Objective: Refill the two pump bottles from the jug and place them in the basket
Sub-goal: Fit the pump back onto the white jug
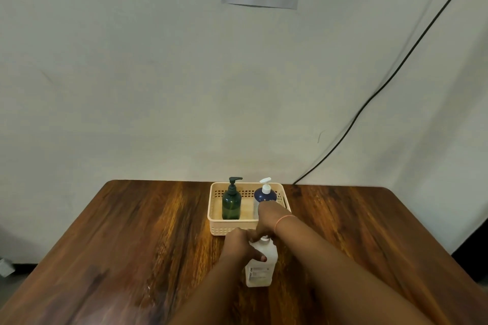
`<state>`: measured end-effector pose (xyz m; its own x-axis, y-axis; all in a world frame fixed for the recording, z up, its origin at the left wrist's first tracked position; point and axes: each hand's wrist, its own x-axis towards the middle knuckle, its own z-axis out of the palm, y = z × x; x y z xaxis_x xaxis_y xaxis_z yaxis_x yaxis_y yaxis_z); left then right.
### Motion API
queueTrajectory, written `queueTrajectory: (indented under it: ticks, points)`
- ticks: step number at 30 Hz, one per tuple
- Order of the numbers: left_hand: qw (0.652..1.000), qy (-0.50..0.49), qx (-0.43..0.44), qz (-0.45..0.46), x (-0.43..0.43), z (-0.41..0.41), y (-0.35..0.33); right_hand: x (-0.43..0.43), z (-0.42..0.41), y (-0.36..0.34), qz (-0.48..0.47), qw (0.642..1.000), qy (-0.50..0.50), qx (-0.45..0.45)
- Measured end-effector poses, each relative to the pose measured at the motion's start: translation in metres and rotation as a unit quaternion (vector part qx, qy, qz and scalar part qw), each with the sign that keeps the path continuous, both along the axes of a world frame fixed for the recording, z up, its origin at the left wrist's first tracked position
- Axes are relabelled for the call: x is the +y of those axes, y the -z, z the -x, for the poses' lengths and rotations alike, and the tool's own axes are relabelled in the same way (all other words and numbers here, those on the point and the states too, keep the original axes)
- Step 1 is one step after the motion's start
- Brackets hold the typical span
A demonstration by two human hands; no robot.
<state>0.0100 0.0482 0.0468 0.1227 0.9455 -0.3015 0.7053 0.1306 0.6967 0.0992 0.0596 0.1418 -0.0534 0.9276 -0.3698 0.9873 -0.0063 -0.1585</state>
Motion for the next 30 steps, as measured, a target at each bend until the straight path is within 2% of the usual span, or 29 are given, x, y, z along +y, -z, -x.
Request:
queueTrajectory:
  ticks: [4,7,9,11,14,17,20,25,30]
  points:
    - [1.0,0.008,-0.002,-0.006,0.0,0.0,0.001,-0.002,0.007,0.004,-0.002,0.998,-0.046,-0.035]
    - [1.0,0.0,-0.006,-0.003,0.002,0.0,0.005,-0.005,0.006,0.009,-0.029,0.999,-0.017,-0.024]
    - [1.0,-0.005,-0.011,0.0,0.002,0.0,0.005,-0.004,0.002,0.004,0.001,1.0,0.021,-0.002]
    - [1.0,-0.006,-0.018,0.007,0.002,0.001,0.003,0.0,0.001,-0.003,0.038,0.999,0.006,-0.015]
    - [1.0,-0.005,-0.028,-0.001,0.001,0.002,0.002,0.001,0.007,-0.007,0.02,0.999,-0.021,-0.025]
    - [1.0,-0.005,-0.019,-0.002,0.0,0.002,0.0,-0.001,0.007,-0.001,-0.013,1.0,0.022,0.009]
    - [1.0,-0.002,-0.022,-0.004,0.0,0.002,-0.001,0.0,0.001,-0.004,0.048,0.992,0.096,0.064]
    - [1.0,0.002,-0.015,0.001,0.001,0.002,0.001,0.001,0.007,-0.009,0.035,0.999,-0.011,-0.002]
    - [1.0,0.017,-0.002,-0.007,0.004,0.0,0.004,0.004,0.015,0.003,-0.023,0.999,-0.015,-0.028]
